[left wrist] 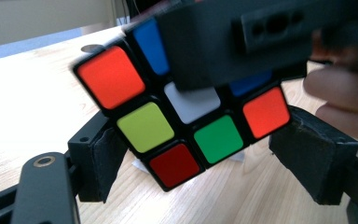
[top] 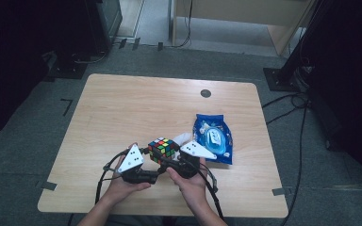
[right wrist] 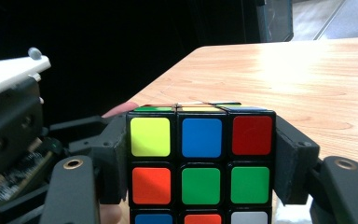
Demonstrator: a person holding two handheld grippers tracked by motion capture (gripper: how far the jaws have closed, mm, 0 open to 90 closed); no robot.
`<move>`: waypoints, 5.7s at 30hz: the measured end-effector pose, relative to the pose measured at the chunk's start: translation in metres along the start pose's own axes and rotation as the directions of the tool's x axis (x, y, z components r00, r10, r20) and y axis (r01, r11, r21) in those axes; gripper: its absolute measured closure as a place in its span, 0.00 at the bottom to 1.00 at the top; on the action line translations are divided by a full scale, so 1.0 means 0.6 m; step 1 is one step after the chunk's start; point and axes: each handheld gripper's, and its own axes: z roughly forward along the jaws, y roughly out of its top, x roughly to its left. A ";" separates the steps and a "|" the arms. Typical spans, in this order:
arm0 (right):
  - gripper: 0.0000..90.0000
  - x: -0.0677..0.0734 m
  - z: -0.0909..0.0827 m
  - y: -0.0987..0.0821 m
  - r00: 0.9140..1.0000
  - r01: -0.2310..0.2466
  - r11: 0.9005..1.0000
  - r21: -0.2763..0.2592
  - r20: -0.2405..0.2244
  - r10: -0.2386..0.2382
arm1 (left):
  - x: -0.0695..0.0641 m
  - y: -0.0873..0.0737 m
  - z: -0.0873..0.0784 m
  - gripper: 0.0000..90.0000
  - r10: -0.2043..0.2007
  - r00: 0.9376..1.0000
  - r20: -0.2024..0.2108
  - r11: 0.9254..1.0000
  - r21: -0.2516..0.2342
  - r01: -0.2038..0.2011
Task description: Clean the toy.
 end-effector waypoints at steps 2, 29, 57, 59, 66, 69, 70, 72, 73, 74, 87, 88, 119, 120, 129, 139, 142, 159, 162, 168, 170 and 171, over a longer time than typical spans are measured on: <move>0.39 -0.001 0.001 -0.002 1.000 -0.001 1.000 -0.003 -0.002 0.001 | 0.003 0.002 -0.002 0.23 -0.019 1.000 0.004 1.000 -0.011 0.019; 0.39 -0.005 0.010 -0.013 0.998 -0.059 0.994 0.089 -0.011 0.060 | 0.006 -0.001 -0.009 0.36 0.137 0.989 -0.053 0.990 0.046 -0.134; 0.39 0.000 -0.003 -0.009 0.998 -0.052 0.998 -0.043 -0.030 0.051 | 0.009 -0.002 0.003 0.34 0.001 0.998 -0.069 0.999 0.048 0.002; 0.39 0.001 -0.002 -0.011 0.998 -0.052 0.998 -0.040 -0.027 0.050 | 0.006 -0.003 0.003 0.33 0.019 0.997 -0.080 0.999 0.049 -0.016; 0.39 0.007 -0.003 -0.013 0.999 -0.032 0.998 -0.051 0.004 0.032 | -0.001 -0.002 0.005 0.37 0.045 0.994 -0.104 0.998 0.056 -0.039; 0.39 0.011 -0.003 -0.015 1.000 -0.015 0.998 -0.053 0.025 0.017 | -0.001 -0.003 0.007 0.37 0.048 0.993 -0.106 0.997 0.063 -0.041; 0.39 0.012 -0.003 -0.016 0.999 -0.014 0.998 -0.056 0.029 0.016 | -0.001 -0.003 0.007 0.37 0.048 0.993 -0.106 0.997 0.063 -0.041; 0.39 0.012 -0.003 -0.016 0.999 -0.014 0.998 -0.055 0.030 0.016 | 0.000 -0.004 0.007 0.37 0.044 0.994 -0.104 0.997 0.061 -0.038; 0.39 0.011 -0.003 -0.016 0.999 -0.014 0.998 -0.054 0.030 0.016 | 0.000 -0.004 0.008 0.37 0.039 0.994 -0.101 0.998 0.060 -0.033; 0.39 0.012 -0.003 -0.016 0.999 -0.013 0.998 -0.055 0.033 0.015 | 0.000 -0.004 0.008 0.37 0.032 0.995 -0.098 0.998 0.060 -0.026; 0.37 0.011 0.007 -0.022 0.999 -0.042 0.999 -0.004 -0.019 0.042 | 0.006 -0.007 0.004 0.37 0.085 0.991 -0.099 0.994 0.080 -0.077; 0.37 0.010 0.006 -0.020 0.999 -0.041 0.999 -0.009 -0.027 0.041 | 0.010 -0.007 0.002 0.37 0.082 0.991 -0.102 0.994 0.080 -0.074; 0.92 -0.089 0.037 -0.073 0.947 0.089 0.918 0.388 0.252 -0.198 | 0.070 -0.012 -0.041 0.38 0.008 0.982 -0.190 0.998 0.061 0.004; 0.93 -0.087 0.039 -0.076 0.947 0.088 0.916 0.391 0.252 -0.199 | 0.069 -0.012 -0.041 0.37 0.009 0.982 -0.190 0.998 0.064 0.003; 0.80 -0.062 0.056 -0.086 0.997 0.036 0.935 0.352 0.048 -0.057 | 0.070 -0.015 -0.039 0.38 0.004 0.982 -0.189 0.998 0.069 0.009; 0.41 -0.073 0.066 -0.057 0.962 0.259 0.938 0.229 0.023 -0.271 | 0.073 -0.017 -0.039 0.38 -0.001 0.982 -0.187 0.997 0.073 0.015; 0.39 -0.082 0.082 -0.069 0.953 0.285 0.897 0.337 0.000 -0.303 | 0.070 -0.018 -0.036 0.38 0.003 0.984 -0.181 0.997 0.077 0.011; 0.99 -0.088 0.072 -0.073 0.940 0.313 0.847 0.429 -0.014 -0.340 | 0.068 -0.018 -0.035 0.38 0.010 0.985 -0.175 0.997 0.082 0.005; 0.99 -0.088 0.061 -0.062 0.946 0.298 0.875 0.382 0.006 -0.325 | 0.068 -0.018 -0.035 0.38 0.013 0.985 -0.173 0.996 0.085 0.002; 1.00 -0.065 0.006 0.000 0.965 0.262 0.959 0.111 -0.049 -0.258 | 0.056 -0.021 -0.025 0.38 0.039 0.990 -0.133 0.995 0.095 -0.027; 1.00 -0.053 -0.004 0.011 0.966 0.254 0.965 0.064 -0.068 -0.250 | 0.042 -0.021 -0.016 0.38 0.070 0.992 -0.101 0.993 0.102 -0.060; 1.00 -0.053 -0.004 0.011 0.966 0.254 0.965 0.064 -0.068 -0.250 | 0.042 -0.021 -0.016 0.38 0.070 0.992 -0.101 0.993 0.102 -0.060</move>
